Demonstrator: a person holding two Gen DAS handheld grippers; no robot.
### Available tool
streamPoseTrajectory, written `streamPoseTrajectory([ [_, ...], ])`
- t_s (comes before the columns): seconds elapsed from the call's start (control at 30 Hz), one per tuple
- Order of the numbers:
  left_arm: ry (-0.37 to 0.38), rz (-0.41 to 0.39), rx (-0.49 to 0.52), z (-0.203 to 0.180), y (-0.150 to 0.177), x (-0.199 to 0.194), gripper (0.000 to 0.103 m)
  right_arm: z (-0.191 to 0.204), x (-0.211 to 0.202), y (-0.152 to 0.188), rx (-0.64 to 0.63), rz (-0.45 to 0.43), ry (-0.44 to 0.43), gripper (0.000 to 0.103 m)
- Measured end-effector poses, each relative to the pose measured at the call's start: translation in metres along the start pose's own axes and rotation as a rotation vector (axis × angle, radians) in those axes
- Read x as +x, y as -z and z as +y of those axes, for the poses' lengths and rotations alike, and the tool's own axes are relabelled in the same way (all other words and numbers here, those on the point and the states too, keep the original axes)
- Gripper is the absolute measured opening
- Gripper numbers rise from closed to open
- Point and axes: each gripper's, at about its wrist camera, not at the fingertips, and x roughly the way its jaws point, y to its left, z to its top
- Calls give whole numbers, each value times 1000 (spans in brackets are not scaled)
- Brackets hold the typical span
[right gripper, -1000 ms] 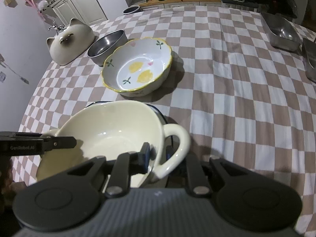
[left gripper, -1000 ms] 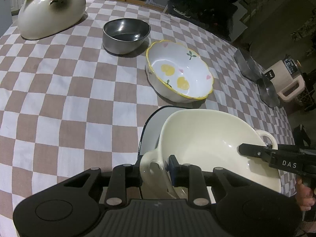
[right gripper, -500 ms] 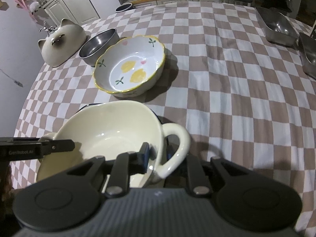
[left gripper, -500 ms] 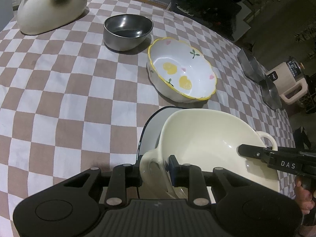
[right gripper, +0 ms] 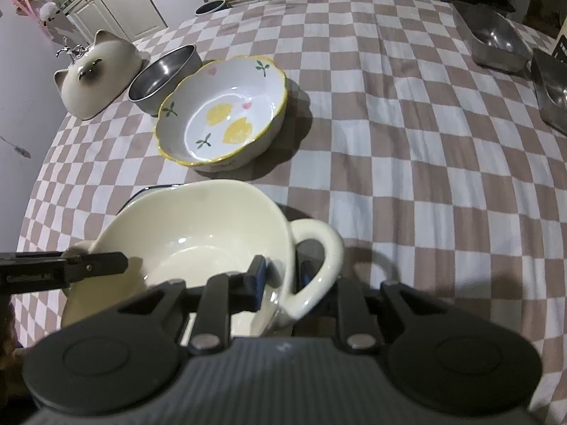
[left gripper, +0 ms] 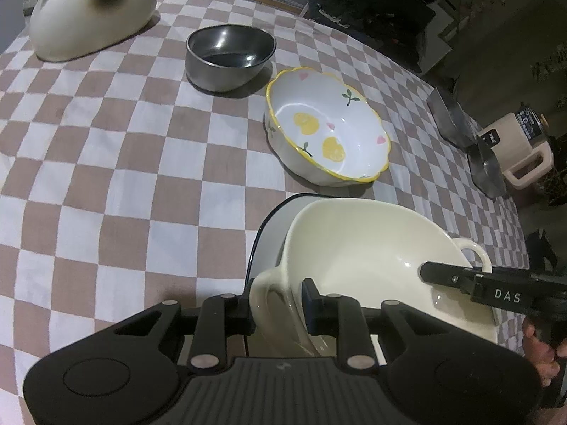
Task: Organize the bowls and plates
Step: 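Lower the cream bowl with both grippers onto the dark-rimmed white plate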
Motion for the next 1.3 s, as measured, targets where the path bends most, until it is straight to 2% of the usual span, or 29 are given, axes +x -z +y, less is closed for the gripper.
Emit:
streamPoseTrajectory([
  [0.2,-29,-4,44,-5,2,-3,26,3,-1,0,-4,-10,-6,25],
  [0.53,-47,-37,54,-5,2,-12,26,8,-3,0,-29,-21,-27,24],
  [0.93,-72,38,74,-1,7,0,27,6,5,7,-35,46,-46,24],
  [1.3,-78,40,81,-1,5,4,28,5,6,9,-19,74,-53,27],
])
